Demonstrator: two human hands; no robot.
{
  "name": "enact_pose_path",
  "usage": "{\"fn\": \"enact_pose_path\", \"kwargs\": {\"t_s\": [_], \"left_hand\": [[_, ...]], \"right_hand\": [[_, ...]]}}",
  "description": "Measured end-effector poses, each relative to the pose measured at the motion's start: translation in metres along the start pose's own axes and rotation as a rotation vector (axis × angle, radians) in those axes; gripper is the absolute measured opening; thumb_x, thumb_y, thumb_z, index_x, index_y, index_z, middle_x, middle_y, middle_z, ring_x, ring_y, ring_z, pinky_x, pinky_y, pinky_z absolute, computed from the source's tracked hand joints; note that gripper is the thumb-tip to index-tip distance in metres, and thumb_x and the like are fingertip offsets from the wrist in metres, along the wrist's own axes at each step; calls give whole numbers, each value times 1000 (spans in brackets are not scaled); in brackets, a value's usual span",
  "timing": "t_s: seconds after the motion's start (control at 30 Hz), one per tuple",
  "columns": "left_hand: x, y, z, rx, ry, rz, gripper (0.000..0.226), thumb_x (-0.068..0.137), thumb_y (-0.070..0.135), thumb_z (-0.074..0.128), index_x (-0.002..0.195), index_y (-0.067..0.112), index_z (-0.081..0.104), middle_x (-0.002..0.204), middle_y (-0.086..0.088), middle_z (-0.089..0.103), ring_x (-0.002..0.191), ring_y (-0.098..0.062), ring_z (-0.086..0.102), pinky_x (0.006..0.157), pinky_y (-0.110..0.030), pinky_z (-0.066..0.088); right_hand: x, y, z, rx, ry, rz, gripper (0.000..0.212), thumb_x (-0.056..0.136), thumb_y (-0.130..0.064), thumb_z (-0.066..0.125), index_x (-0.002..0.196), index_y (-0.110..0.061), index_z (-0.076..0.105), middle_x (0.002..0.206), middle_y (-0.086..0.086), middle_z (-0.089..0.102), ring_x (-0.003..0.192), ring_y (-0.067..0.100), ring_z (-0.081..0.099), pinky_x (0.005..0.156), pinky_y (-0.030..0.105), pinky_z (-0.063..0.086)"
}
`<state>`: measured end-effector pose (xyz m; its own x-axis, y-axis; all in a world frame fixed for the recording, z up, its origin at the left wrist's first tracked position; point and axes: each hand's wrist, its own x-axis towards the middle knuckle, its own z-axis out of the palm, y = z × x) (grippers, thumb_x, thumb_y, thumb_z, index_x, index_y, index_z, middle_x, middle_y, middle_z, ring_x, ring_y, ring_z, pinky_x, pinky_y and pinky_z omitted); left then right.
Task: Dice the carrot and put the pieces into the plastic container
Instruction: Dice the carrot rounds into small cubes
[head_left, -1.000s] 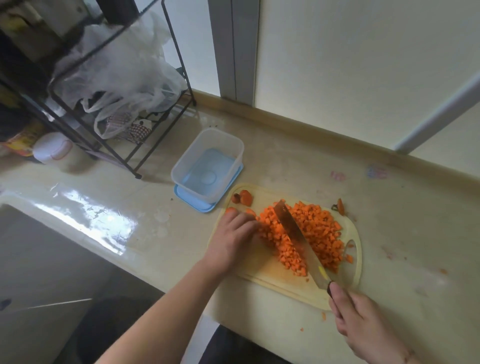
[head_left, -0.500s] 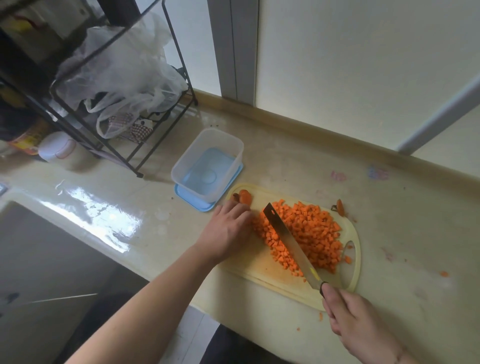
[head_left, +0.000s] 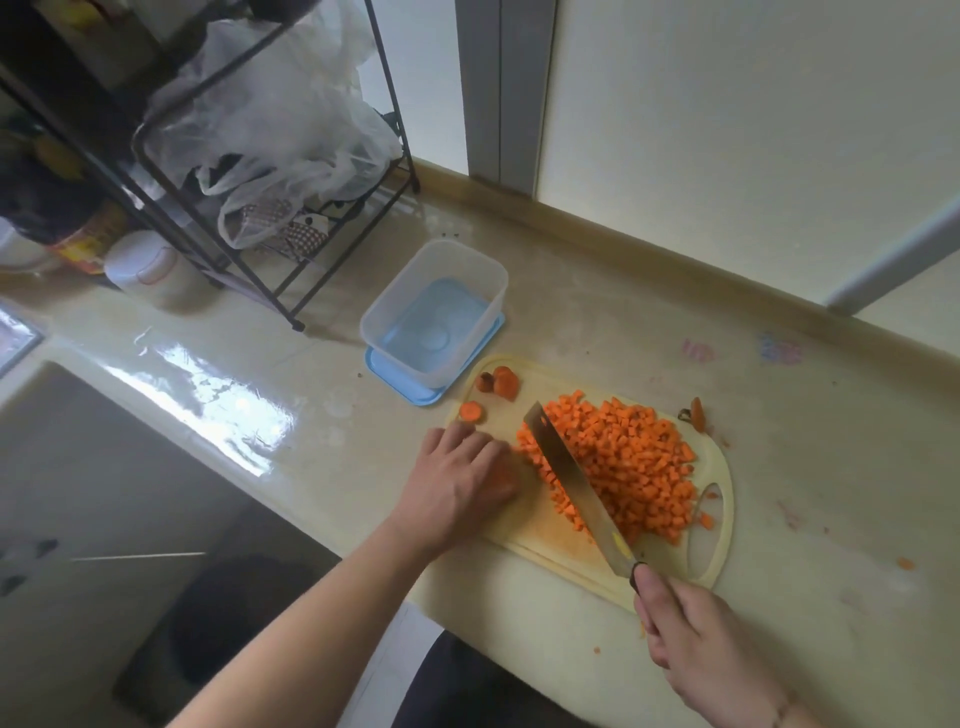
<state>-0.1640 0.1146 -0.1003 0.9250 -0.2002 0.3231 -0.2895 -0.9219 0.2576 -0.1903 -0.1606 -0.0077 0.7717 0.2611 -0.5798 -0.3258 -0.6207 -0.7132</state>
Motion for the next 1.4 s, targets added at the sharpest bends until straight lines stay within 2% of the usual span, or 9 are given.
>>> {"fn": "enact_pose_path", "kwargs": {"t_s": [0.23, 0.4, 0.53, 0.67, 0.77, 0.9, 1.03, 1.2, 1.4], "left_hand": [[-50, 34, 15, -237, 110, -212, 36, 91, 50, 66, 112, 21, 63, 115, 3, 63, 107, -21, 52, 90, -32, 37], [-54, 29, 17, -287, 109, -53, 15, 97, 18, 71, 106, 7, 74, 112, -7, 68, 107, -26, 60, 95, -37, 47], [-50, 28, 18, -340, 97, -36, 11, 93, 8, 75, 103, 3, 76, 108, -10, 70, 104, -28, 63, 91, -36, 52], [-48, 34, 11, -337, 136, -29, 14, 96, 13, 69, 100, 3, 77, 104, -10, 71, 102, -26, 63, 91, -30, 53], [-48, 33, 11, -334, 140, -34, 13, 96, 13, 70, 101, 3, 77, 105, -9, 71, 102, -26, 64, 90, -30, 54], [-50, 30, 13, -335, 115, -35, 14, 94, 13, 72, 104, 4, 78, 110, -9, 72, 108, -25, 63, 94, -28, 53], [-49, 31, 11, -357, 119, -37, 17, 98, 15, 67, 105, 3, 78, 111, -8, 72, 107, -25, 64, 92, -30, 54], [-51, 33, 8, -332, 119, -46, 17, 98, 14, 67, 106, 3, 77, 111, -9, 71, 106, -26, 65, 90, -32, 55], [-55, 34, 11, -277, 166, -50, 24, 103, 19, 59, 106, 3, 76, 109, -10, 70, 107, -28, 61, 92, -35, 52]], "right_hand": [[9, -1, 18, -165, -32, -74, 53, 80, -63, 31, 60, -15, 45, 48, -3, 48, 48, 6, 47, 56, 28, 39], [12, 0, 30, -180, -14, -103, 55, 82, -60, 28, 61, -13, 46, 49, -3, 47, 50, 6, 48, 53, 19, 36], [10, 0, 31, -176, -15, -148, 59, 85, -59, 29, 63, -7, 48, 51, -3, 49, 54, 9, 51, 56, 19, 38], [7, -1, 28, -194, -40, -140, 53, 93, -48, 36, 66, -4, 50, 52, 1, 48, 58, 18, 54, 59, 27, 41], [4, -4, 24, -195, -52, -122, 55, 84, -58, 30, 59, -12, 48, 53, -4, 53, 56, 10, 54, 55, 20, 39], [4, 3, 25, -194, -22, -116, 66, 76, -77, 22, 56, -18, 44, 57, -4, 55, 57, 8, 52, 59, 22, 40], [8, 10, 32, -281, -20, -168, 85, 77, -85, 7, 73, -16, 57, 76, 1, 65, 77, 7, 60, 75, 28, 49], [20, -13, 36, -286, -14, -175, 58, 83, -67, 17, 58, -20, 42, 53, -1, 47, 55, 12, 50, 57, 29, 39], [9, -10, 29, -217, -43, -165, 63, 82, -66, 21, 59, -12, 43, 52, 0, 43, 54, 13, 47, 54, 27, 36]]}}
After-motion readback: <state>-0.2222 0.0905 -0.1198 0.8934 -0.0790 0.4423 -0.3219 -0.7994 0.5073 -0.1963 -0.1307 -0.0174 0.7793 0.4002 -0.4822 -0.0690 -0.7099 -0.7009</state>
